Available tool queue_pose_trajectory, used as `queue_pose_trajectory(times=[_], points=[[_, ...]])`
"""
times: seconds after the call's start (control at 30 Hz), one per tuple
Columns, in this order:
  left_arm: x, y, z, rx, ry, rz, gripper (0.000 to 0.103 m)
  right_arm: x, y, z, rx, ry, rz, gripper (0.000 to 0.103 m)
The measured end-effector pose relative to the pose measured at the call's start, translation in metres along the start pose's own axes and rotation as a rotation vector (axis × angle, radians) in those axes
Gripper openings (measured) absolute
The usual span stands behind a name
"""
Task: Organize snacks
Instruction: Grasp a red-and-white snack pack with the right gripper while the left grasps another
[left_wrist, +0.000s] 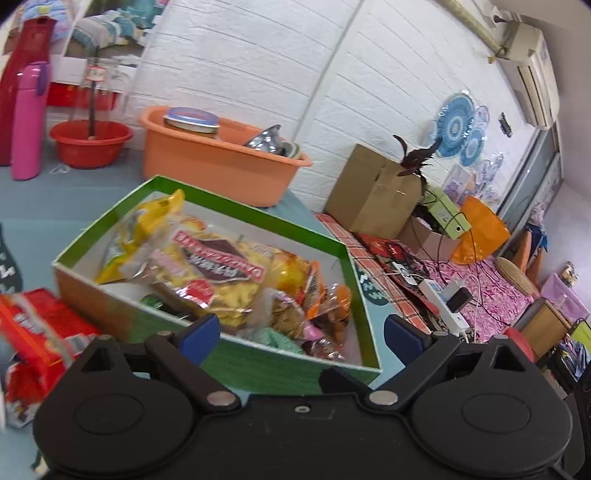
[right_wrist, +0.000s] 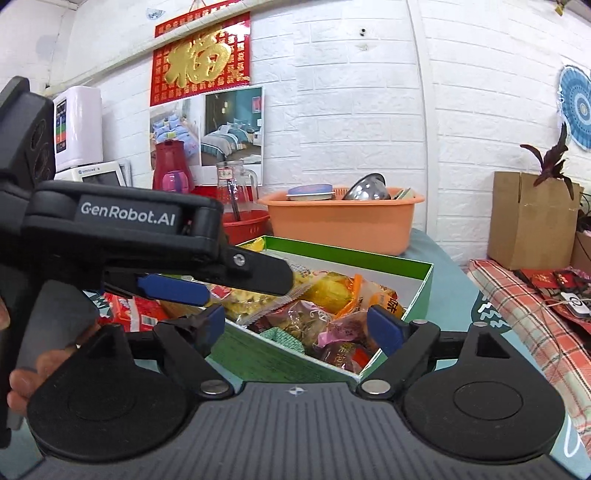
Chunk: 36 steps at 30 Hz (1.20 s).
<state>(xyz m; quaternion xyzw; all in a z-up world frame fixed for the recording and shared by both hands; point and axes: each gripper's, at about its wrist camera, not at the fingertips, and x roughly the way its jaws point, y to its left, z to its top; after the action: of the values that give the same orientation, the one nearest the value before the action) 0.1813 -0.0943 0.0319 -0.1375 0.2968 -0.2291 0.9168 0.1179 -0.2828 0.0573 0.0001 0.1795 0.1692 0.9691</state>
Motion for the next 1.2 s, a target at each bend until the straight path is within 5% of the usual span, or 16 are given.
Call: queue_pose_trajectory(times=[0.4,0.67,0.7,0.77,0.93,1.03,1.2], points=[[-0.056,0.059,-0.022,-0.09,-0.023,0.126,0.103,-0.007,0.029,-0.017,0.019,0.088,0.058,0.103],[-0.077,0.115,-0.01,-0.088,-0.038,0.293,0.103,0.002,0.062,-0.022,-0.024,0.14,0.142,0.103],[-0.073,0.119,-0.009,-0.074,-0.021,0.289,0.1,0.004,0.065,-0.022,-0.024,0.149,0.151,0.103],[-0.065,0.126,-0.01,-0.054,0.013,0.295,0.076,0.008,0.073,-0.023,-0.028,0.164,0.165,0.103],[-0.05,0.132,-0.02,-0.04,0.07,0.222,0.069,0.01,0.084,-0.029,-0.057,0.195,0.19,0.103],[-0.046,0.127,-0.031,-0.03,0.13,0.145,0.045,0.012,0.086,-0.031,-0.056,0.212,0.192,0.103],[-0.054,0.12,-0.062,-0.123,0.177,0.001,0.047,0.015,0.089,-0.034,-0.053,0.24,0.227,0.103]])
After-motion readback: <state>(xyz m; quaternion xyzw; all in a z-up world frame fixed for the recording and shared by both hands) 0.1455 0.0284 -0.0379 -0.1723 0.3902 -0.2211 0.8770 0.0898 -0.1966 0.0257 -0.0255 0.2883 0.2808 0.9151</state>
